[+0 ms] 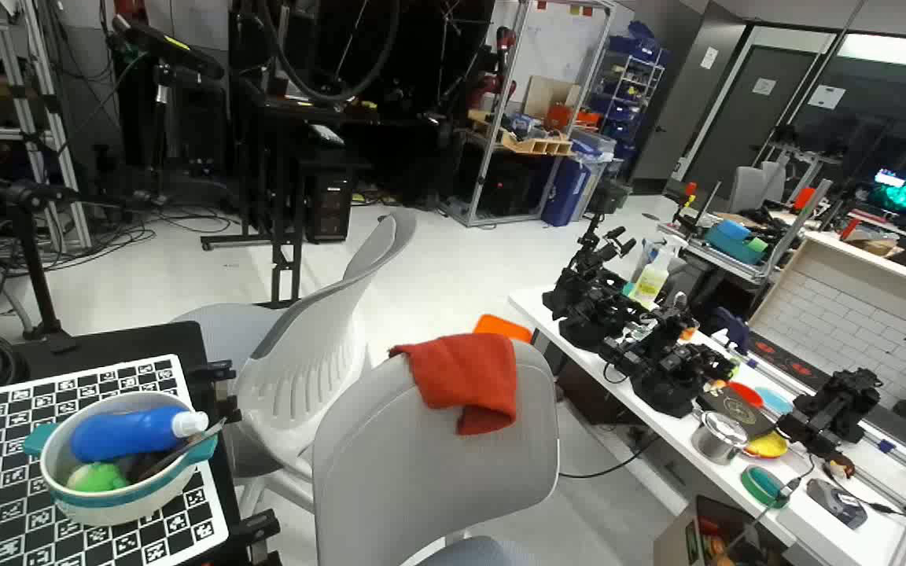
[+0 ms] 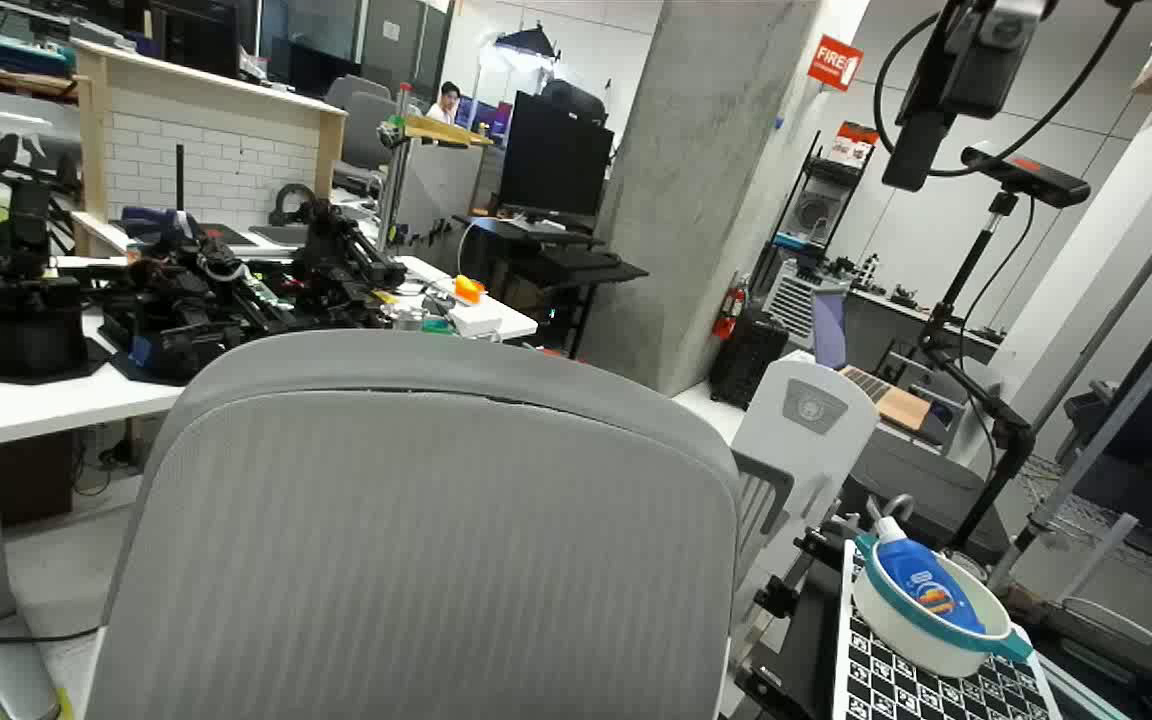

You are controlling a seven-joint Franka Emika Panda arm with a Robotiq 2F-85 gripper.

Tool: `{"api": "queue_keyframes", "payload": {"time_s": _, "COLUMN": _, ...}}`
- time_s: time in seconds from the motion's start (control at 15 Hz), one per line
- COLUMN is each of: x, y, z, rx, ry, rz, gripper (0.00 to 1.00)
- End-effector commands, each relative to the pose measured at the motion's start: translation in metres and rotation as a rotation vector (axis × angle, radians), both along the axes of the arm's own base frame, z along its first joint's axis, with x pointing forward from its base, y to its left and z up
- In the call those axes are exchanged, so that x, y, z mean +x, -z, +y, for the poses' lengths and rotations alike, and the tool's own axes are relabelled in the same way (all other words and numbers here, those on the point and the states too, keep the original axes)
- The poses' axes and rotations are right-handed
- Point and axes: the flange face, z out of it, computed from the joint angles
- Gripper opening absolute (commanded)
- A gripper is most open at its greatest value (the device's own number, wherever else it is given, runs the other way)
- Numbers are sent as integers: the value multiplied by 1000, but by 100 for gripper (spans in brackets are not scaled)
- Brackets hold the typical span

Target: Move the towel to the chair on the left

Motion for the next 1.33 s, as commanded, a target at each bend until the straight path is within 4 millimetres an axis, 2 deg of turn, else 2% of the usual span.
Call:
{"api": "queue_keyframes", "payload": {"time_s": 0.0, "x": 0, "y": -1, "z": 0, "rx": 0, "ry": 0, "rz": 0, "gripper": 100}}
{"api": "queue_keyframes", "payload": {"time_s": 0.87, "x": 1, "y": -2, "z": 0, "rx": 1, "ry": 0, "rz": -2, "gripper": 100}}
{"api": "queue_keyframes", "payload": {"time_s": 1.0, "x": 6, "y": 0, "z": -6, "rx": -21, "ry": 40, "rz": -27, "gripper": 100}}
{"api": "queue_keyframes", "payload": {"time_s": 1.27, "x": 27, "y": 5, "z": -38, "rx": -92, "ry": 133, "rz": -125, "gripper": 100}}
